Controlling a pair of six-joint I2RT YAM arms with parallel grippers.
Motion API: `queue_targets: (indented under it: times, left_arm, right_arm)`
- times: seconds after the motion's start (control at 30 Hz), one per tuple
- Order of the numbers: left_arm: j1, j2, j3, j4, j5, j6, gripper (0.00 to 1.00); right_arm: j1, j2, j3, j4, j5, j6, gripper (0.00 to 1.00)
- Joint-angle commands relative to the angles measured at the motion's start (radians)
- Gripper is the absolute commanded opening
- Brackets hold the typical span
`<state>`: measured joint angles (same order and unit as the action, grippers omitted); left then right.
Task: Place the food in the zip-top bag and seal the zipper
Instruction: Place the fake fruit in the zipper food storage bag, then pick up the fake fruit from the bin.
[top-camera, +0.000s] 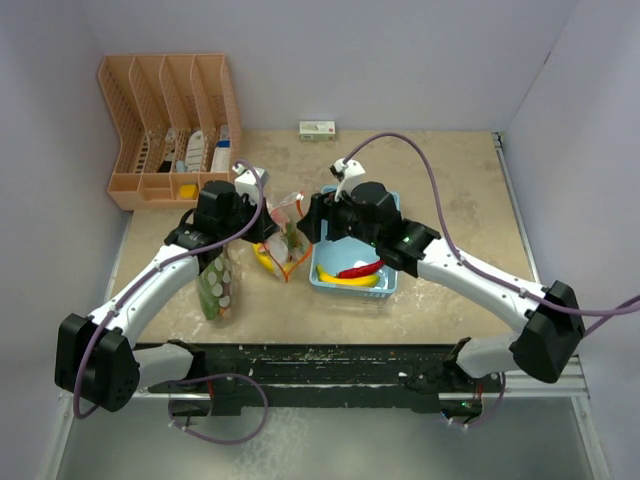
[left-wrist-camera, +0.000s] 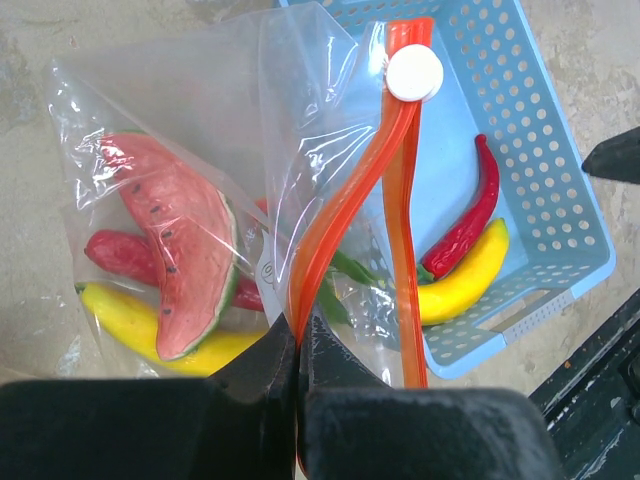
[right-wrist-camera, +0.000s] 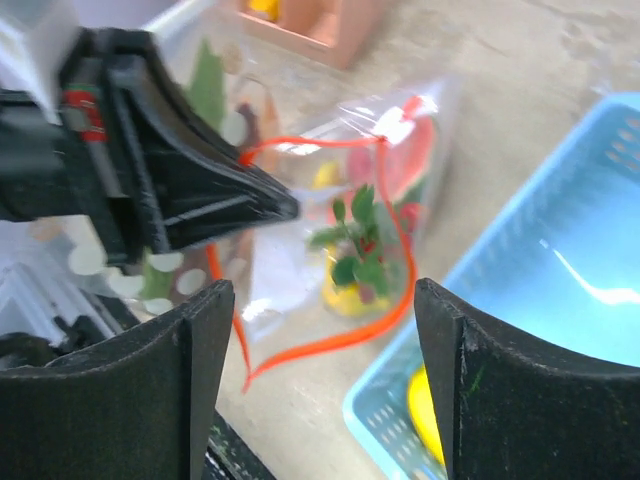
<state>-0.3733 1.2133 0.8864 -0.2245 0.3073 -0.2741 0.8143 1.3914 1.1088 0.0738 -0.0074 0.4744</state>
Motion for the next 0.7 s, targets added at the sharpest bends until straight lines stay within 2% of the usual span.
queue_targets:
  times: [0.0, 0.13, 0.23, 0.33, 0.53, 0.67]
  left_arm:
    - [0.002, -0.016, 0.029, 0.053, 0.022, -0.004, 0.0]
    - [0.003, -0.015, 0.028, 0.057, 0.031, -0.004, 0.0]
    - [0.002, -0.016, 0.028, 0.06, 0.038, -0.006, 0.0]
    - [0.002, -0.019, 0.028, 0.058, 0.044, -0.007, 0.0]
    - [0.003, -0.032, 0.027, 0.054, 0.042, -0.004, 0.0]
    - [0.003, -0.03, 0.028, 0.056, 0.042, -0.002, 0.0]
  right_arm:
    - [0.002, -0.004, 0.035, -0.351, 0.212, 0.045, 0.77]
    - [0.002, 0.03, 0.046, -0.545, 0.285, 0.075, 0.85]
    - [-0.001, 0.041, 0.039, -0.602, 0.291, 0.09, 0.9]
    - [-0.009, 0.052, 0.031, -0.626, 0.31, 0.096, 0.93]
    - [-0.041, 0.115, -0.015, -0.628, 0.248, 0.117, 0.93]
    - [-0.064, 0.17, -0.034, -0.604, 0.259, 0.148, 0.93]
